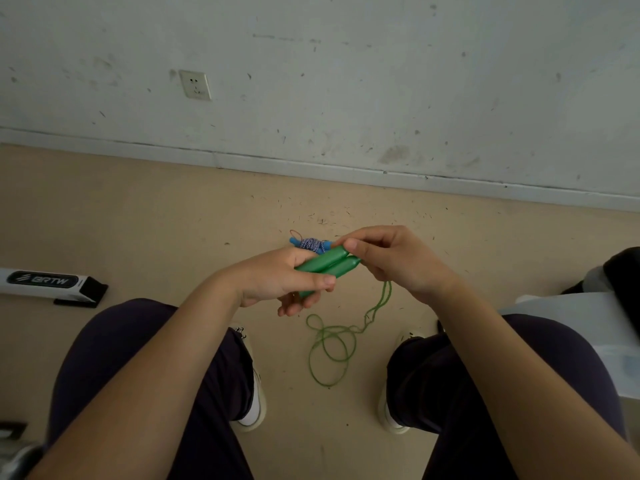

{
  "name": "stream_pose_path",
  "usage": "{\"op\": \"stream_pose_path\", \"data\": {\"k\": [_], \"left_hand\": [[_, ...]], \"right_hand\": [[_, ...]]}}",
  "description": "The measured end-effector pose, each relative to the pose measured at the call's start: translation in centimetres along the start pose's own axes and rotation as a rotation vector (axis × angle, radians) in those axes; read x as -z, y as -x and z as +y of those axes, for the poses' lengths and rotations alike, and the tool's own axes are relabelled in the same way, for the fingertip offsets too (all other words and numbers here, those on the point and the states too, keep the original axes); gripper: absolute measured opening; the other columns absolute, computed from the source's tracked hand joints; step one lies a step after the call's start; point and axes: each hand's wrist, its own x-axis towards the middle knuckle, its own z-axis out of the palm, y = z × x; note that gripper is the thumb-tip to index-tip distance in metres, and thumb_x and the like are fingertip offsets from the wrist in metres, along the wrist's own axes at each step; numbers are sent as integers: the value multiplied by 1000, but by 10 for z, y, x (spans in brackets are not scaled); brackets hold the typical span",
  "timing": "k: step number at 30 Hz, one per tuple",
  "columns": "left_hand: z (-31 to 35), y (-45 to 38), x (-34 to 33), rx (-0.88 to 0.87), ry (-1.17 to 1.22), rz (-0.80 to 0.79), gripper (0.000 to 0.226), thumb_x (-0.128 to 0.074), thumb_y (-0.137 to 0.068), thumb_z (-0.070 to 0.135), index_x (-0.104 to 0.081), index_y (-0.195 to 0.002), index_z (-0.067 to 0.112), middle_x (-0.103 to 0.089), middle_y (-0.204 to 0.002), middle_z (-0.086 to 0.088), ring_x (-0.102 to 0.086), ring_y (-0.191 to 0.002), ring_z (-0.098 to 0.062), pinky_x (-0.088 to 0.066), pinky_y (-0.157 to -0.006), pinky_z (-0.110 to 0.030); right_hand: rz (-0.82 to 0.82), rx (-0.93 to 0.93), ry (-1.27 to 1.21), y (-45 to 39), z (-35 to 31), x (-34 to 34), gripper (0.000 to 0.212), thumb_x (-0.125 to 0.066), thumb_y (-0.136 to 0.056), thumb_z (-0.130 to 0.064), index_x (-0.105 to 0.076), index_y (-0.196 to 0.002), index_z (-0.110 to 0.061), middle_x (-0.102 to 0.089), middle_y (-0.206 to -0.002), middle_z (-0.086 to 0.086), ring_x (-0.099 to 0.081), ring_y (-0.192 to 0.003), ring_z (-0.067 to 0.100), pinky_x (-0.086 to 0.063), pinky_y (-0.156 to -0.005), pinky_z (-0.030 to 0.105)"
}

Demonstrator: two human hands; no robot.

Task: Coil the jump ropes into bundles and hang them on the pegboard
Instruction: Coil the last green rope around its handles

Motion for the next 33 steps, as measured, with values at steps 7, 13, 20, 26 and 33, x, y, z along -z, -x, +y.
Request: {"op": "stream_pose_path", "data": {"k": [7,13,20,26,33], "left_hand": [[1,-5,7,-225,386,483,23,-59,-96,32,-61,-98,10,-55,-64,1,-41,-44,-11,-33,-39,-22],[-7,-10,10,-125,215,686,17,-62,-97,28,-58,-110,18,-62,-70,0,-44,-46,-10,-32,-40,-23],[-5,-12,5,-97,206,623,23,-57,-100,35,-61,-113,17,-61,-67,1,-40,-44,-10,-30,-39,-22],[-1,-7,6,-133,274,603,23,-54,-102,31,-60,-115,13,-58,-64,3,-38,-45,-10,-29,-39,-22],[-1,-7,7,-173,294,600,26,-56,-100,34,-61,-115,13,-59,-64,5,-39,-45,-9,-31,-39,-21]], "right_hand": [[255,-50,-72,-3,2,3,9,-58,-98,-20,-56,-101,-12,-50,-61,0,-44,-48,14,-41,-49,27],[265,-97,206,-4,6,-4,6,-67,-91,-16,-64,-86,-17,-67,-74,0,-48,-46,9,-40,-44,21],[261,-98,315,-4,2,-6,41,-69,-89,-39,-50,-123,-28,-67,-75,3,-52,-50,3,-49,-52,23],[383,-23,162,-4,2,-2,40,-63,-94,-32,-43,-129,-27,-67,-84,7,-61,-58,10,-55,-62,30],[510,46,43,-6,-1,1,13,-58,-96,-18,-57,-95,-30,-68,-77,-2,-49,-50,9,-41,-46,22]]}}
